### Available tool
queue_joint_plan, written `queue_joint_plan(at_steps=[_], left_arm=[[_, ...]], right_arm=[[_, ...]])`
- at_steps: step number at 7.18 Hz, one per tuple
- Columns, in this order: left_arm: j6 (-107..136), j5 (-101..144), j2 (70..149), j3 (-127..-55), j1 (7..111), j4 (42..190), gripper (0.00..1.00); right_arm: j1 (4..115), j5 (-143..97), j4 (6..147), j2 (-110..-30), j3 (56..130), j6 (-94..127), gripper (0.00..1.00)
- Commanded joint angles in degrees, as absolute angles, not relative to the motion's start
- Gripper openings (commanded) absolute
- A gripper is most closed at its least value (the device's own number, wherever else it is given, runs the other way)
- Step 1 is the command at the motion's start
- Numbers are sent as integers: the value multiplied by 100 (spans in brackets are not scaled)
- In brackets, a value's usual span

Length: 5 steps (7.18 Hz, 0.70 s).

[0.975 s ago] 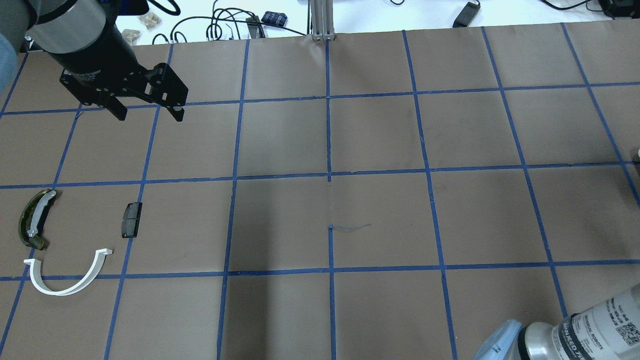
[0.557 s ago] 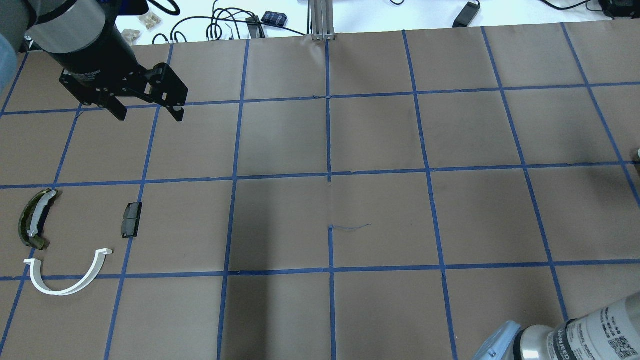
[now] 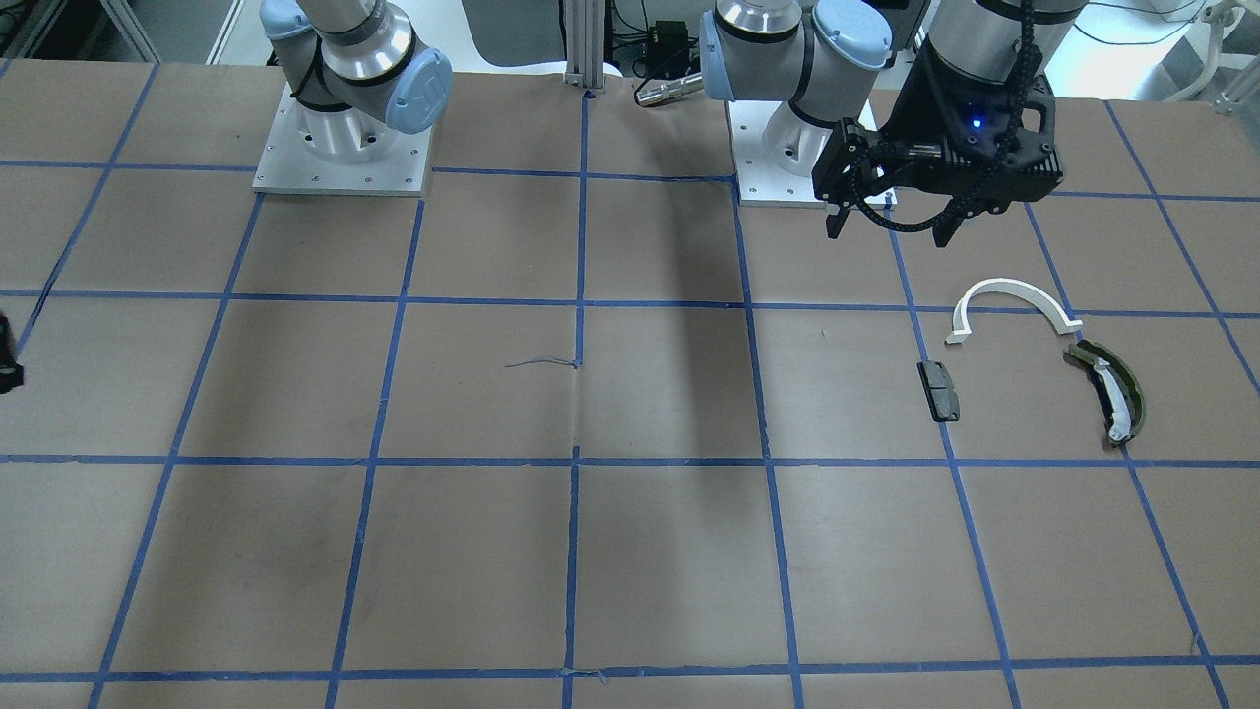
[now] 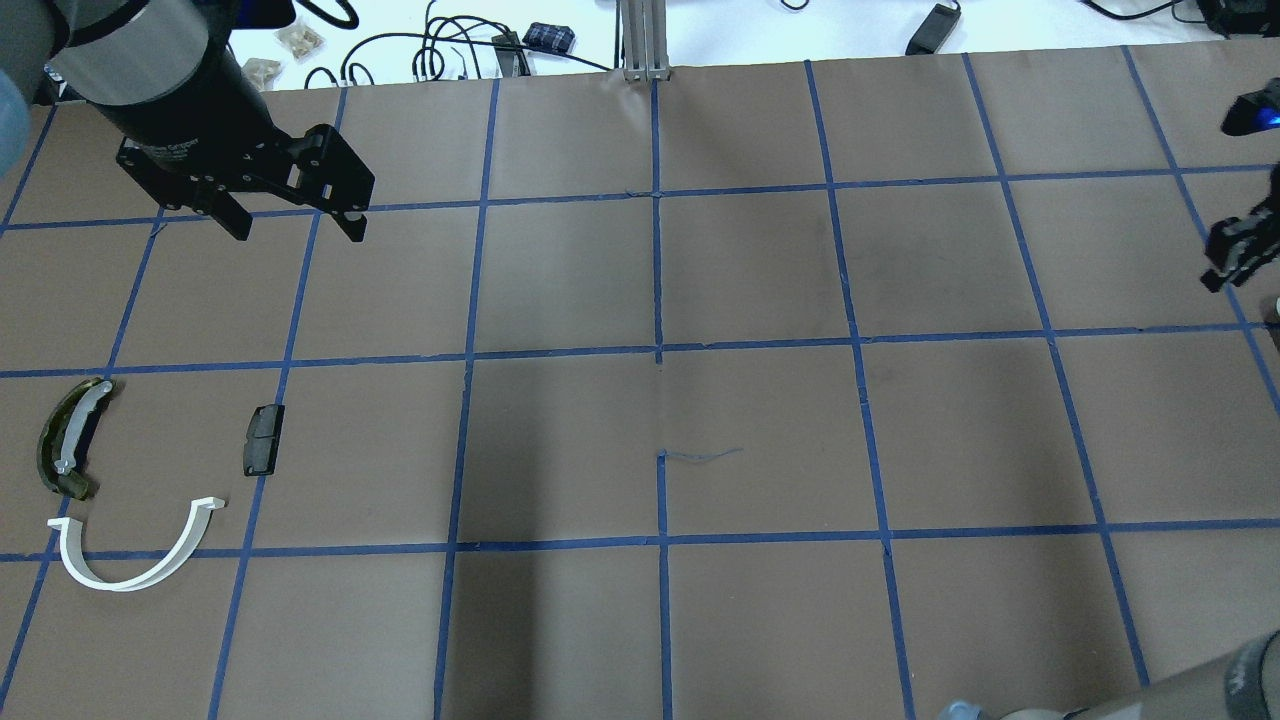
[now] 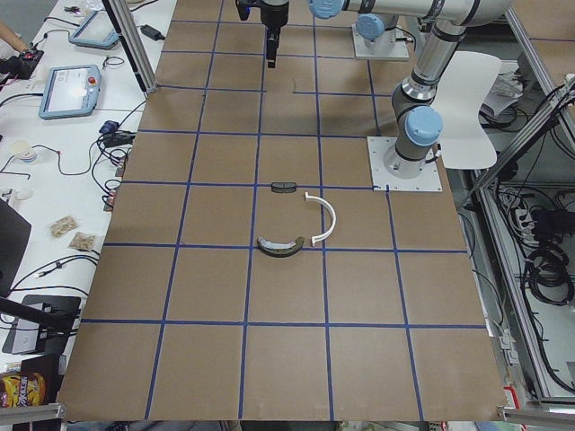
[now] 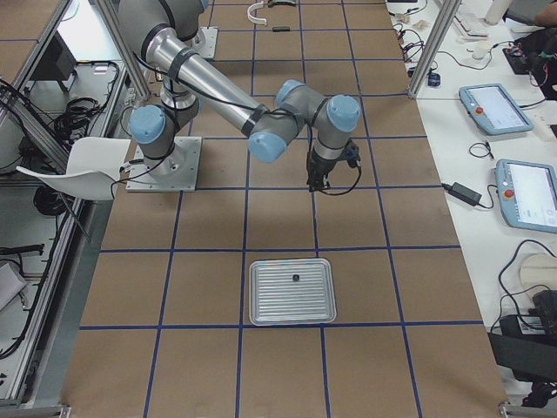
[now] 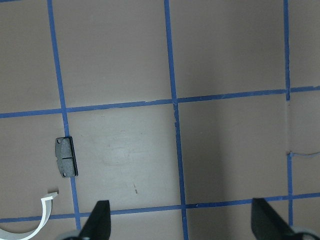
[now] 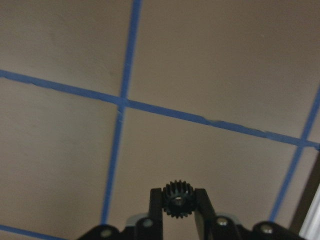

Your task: Place bearing gear from tray to pile

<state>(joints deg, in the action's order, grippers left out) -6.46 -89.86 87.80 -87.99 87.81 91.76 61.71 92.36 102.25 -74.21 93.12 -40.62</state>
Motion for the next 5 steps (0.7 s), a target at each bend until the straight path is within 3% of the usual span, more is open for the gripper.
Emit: queue_joint_plan(at_steps=[1,5], left_arm=[[-650,-9000,8772,-8824,8789,9176,100],[-650,-8982,8771,-8815,8780,9167,100]], right_arm=[[7867,8633,10159,-7445,9316,-1682,0],[10420,8552,10800,-7042,9325,1324,0]])
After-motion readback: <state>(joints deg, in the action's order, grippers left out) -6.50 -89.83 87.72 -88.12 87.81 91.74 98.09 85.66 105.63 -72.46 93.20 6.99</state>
